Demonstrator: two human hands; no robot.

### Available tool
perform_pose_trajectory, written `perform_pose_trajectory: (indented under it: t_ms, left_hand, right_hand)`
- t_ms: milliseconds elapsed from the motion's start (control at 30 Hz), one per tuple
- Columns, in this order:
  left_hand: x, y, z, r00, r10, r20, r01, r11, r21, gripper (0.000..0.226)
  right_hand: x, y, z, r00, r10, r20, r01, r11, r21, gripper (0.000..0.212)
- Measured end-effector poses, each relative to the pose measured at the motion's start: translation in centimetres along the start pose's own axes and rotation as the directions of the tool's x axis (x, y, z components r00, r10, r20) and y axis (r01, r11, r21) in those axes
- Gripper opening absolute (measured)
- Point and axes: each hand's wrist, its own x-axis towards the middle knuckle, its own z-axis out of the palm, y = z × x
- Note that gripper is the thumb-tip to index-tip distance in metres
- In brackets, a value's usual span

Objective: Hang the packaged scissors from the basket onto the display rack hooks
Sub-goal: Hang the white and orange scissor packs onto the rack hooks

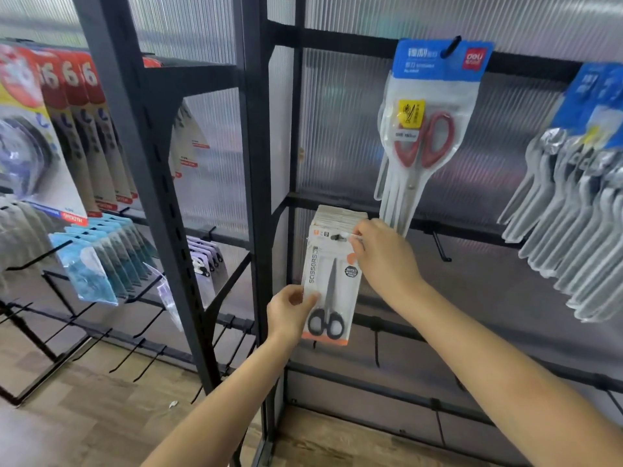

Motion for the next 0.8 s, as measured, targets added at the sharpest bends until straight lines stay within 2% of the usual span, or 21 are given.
perform_pose_trajectory:
  t_ms: [67,200,267,433,567,700,800]
  left_hand:
    - [0.3,0.0,0.1,1.000,0.013,-0.019,-0.013,1.000,0.006,0.008]
    - [1.1,0.5,0.5,0.998,0.029,-0.055,-0.025,0.997,0.067,0.011]
    - [1.4,0.7,0.7,0.998,0.033,-0.058,-0.027,0.994,0.110,0.013]
    - [1.2,0.7,0.6,1.000,0.018,-0.022,-0.013,0.981,0.193,0.016]
    - [0.1,1.8,-0.2,0.998,0.061,-0.006,-0.058,0.966,0.250,0.019]
    - [-1.4,4.0,-1.4,0.985,0.171,0.018,-0.164,0.905,0.394,0.032]
    - [-3.0,5.2,-2.1,0.934,0.349,0.078,-0.340,0.798,0.499,0.033]
  right_hand:
    - [0.2,-0.3,0.8,0.999,-0.052,0.001,0.052,0.993,-0.104,0.004]
    - [0.2,-0.4,1.7,0.984,-0.160,-0.080,0.134,0.954,-0.267,0.039]
    - [0.3,-0.4,1.7,0.981,-0.174,-0.088,0.140,0.942,-0.305,0.047]
    - [-0.2,-0.4,2.1,0.983,-0.167,-0.074,0.131,0.927,-0.350,0.047]
    - [-1.9,-0.2,2.3,0.977,-0.190,-0.098,0.146,0.929,-0.340,0.044]
    - [-4.1,-0.7,1.4,0.973,-0.189,-0.128,0.141,0.938,-0.317,0.046]
    - [-6.1,-1.0,0.5,0.974,-0.163,-0.160,0.107,0.944,-0.312,0.046]
